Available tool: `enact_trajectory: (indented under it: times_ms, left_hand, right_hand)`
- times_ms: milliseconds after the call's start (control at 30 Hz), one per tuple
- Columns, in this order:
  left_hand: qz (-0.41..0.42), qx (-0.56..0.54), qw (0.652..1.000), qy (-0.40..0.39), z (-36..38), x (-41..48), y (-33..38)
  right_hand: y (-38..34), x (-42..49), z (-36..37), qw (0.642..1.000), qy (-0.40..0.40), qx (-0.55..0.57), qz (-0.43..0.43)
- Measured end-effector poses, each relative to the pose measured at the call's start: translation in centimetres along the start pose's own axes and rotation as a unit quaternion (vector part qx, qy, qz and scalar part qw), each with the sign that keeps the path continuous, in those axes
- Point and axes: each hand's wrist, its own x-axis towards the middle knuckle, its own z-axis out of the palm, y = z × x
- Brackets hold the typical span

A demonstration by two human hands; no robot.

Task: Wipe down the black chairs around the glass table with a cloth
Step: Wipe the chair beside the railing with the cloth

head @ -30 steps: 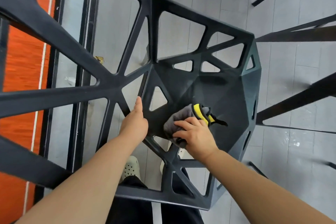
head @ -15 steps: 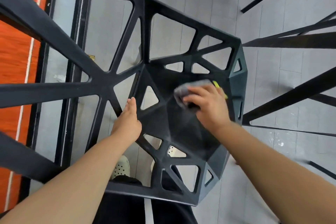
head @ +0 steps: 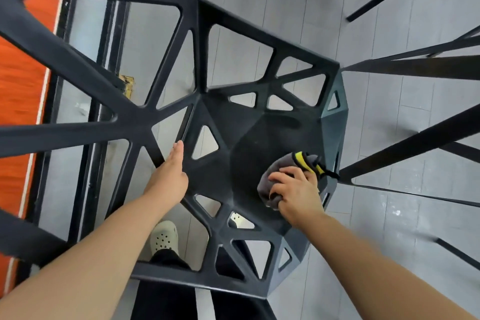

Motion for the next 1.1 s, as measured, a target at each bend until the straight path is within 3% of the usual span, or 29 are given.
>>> enact_trajectory:
  times_ms: [200,367,433,533,700,800,933,1033,1100]
  left_hand:
    - [0.0,-0.024,1.0,-0.01,-0.8,-0.6,0.7]
    - [0.023,0.069,0.995,0.068,0.8,-0.5,3.3]
    - [0.084,0.125,0.985,0.086,1.8,-0.2,4.5]
    - [0.141,0.19,0.971,0.045,3.2,0.5,6.0]
    - [0.154,0.313,0.937,-0.032,3.9,1.5,5.8]
    - [0.163,0.35,0.921,-0.052,3.7,1.6,5.8]
    - [0.145,0.34,0.924,-0.101,2.7,1.5,6.8]
    - [0.139,0.321,0.927,-0.138,1.9,1.8,6.9]
    - [0.141,0.324,0.925,-0.139,2.0,1.8,6.7]
  right_hand:
    - [0.6,-2.6,-2.7,0.997,-0.036,-0.053,0.036]
    - [-1.5,5.5,-7.9,0.991,0.131,0.002,-0.001]
    - [-2.3,9.4,-8.4,0.995,0.086,-0.045,-0.009]
    - [-1.5,11.4,-5.5,0.988,-0.014,-0.152,0.0]
    - [-0.6,3.9,-1.1,0.992,0.031,-0.124,-0.025]
    - [-0.5,-0.5,0.2,0.986,-0.019,-0.137,-0.091]
    - [2.8,2.1,-2.6,0.957,-0.019,-0.196,-0.215]
    - [7.0,5.0,-6.8,0.976,0.053,-0.194,-0.089]
    - [8.1,5.5,-8.4,0.981,0.053,-0.186,0.016]
